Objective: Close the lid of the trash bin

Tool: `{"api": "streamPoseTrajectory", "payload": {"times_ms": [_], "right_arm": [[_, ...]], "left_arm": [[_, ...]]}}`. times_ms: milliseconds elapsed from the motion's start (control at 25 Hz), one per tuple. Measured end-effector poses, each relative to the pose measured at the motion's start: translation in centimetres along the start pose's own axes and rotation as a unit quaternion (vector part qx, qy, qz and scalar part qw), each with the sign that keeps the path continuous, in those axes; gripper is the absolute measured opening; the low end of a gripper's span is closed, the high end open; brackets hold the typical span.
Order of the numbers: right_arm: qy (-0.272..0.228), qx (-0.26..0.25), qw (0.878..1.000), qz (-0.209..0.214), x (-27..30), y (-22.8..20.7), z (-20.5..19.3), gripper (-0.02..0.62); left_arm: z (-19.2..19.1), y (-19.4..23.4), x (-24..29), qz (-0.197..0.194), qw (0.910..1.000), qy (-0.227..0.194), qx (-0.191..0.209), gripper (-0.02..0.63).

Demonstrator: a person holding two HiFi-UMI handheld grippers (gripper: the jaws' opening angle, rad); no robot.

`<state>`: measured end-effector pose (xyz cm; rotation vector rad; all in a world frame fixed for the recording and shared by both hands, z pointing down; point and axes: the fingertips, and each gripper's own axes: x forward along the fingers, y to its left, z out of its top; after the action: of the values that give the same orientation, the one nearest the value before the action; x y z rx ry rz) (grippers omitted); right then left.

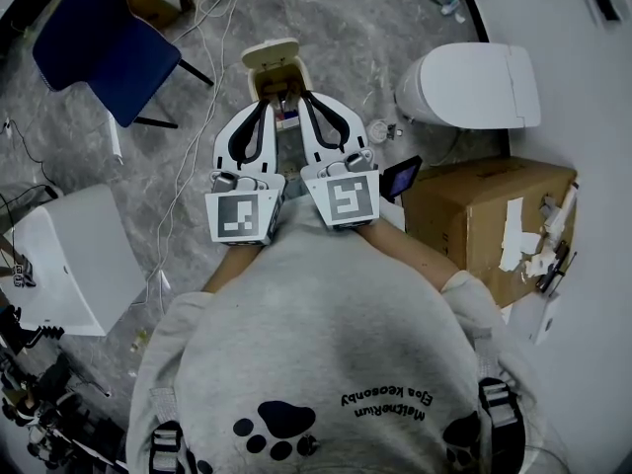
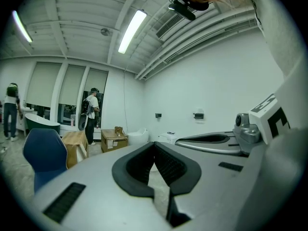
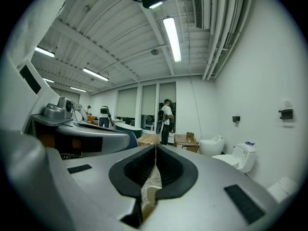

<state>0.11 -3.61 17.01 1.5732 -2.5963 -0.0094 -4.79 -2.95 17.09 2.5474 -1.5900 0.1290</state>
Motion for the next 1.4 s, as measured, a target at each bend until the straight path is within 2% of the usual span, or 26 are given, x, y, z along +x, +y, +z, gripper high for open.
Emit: {"api": "streamPoseTrajectory", "payload": {"times_ms": [120,680,800,960,1080,1400], "right_arm": [[0.004,0.002,1.0,0.01,0.2,-0.5,0.1,0.034],[0.011,0.002,0.999,0.031,1.6,-1.7,-0.7,0.034],[0.03,0.01,0.999,0.033,1.7,-1.7,-1.3,0.034],[0.018,0.005,0.999,0.033,2.3,-1.9,-1.0,0.034],[0.042,0.014,0.998,0.034,2.4,-1.8,-1.6,0.034],[0.03,0.009,0.999,0.032,2.7,-1.5,-1.6,0.034]], "left_arm": [[-0.2,-0.1,0.2,0.009,0.9996,0.022,0.012,0.02],[-0.6,-0.1,2.2,0.021,0.9992,0.031,0.012,0.02],[-0.8,0.1,2.3,0.023,0.9991,0.034,0.007,0.02],[-0.9,0.3,2.6,0.021,0.9993,0.031,0.005,0.02],[-1.0,0.4,2.8,0.016,0.9996,0.025,0.006,0.02],[-1.4,0.9,2.5,0.017,0.9993,0.033,0.002,0.02]]}}
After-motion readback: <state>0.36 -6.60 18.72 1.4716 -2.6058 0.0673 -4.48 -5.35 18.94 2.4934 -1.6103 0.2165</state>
